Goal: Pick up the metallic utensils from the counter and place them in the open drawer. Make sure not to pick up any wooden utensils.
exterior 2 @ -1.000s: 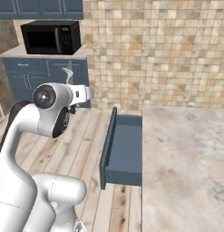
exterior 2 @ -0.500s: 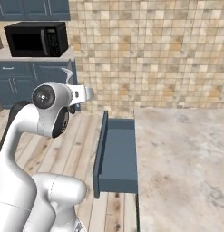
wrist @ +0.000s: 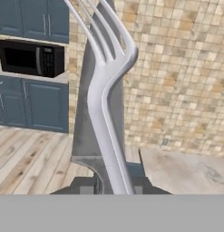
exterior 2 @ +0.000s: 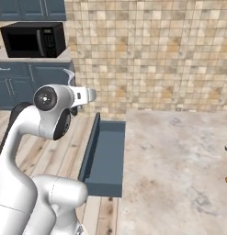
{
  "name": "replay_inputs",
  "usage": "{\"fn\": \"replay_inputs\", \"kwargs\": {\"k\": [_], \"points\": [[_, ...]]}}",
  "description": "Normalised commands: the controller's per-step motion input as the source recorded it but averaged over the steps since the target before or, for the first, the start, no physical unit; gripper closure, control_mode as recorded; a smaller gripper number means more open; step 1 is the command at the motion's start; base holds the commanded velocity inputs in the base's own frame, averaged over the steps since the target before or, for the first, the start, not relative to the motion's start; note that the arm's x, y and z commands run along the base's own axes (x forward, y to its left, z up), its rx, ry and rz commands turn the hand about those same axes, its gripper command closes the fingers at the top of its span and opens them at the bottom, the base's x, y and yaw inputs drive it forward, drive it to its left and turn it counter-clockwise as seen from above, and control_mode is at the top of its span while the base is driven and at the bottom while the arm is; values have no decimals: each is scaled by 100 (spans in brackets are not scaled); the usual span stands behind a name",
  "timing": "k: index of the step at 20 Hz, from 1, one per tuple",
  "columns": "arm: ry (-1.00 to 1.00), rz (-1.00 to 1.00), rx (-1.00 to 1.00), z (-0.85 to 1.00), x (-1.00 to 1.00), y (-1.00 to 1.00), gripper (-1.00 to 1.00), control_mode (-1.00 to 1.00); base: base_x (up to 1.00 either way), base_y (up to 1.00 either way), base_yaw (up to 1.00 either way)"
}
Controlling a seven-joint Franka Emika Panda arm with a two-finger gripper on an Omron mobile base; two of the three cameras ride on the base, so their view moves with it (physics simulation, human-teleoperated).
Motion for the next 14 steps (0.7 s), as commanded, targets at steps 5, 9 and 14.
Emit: {"fn": "replay_inputs", "kwargs": {"k": [5,9,14], "points": [[0,0,0,0,0,0,100,100,18,-43,22],[5,3,0,-10,3,0,100,-100,3,-3,11],[20,1,0,-37,13,0,100,-100,0,0,0]]}}
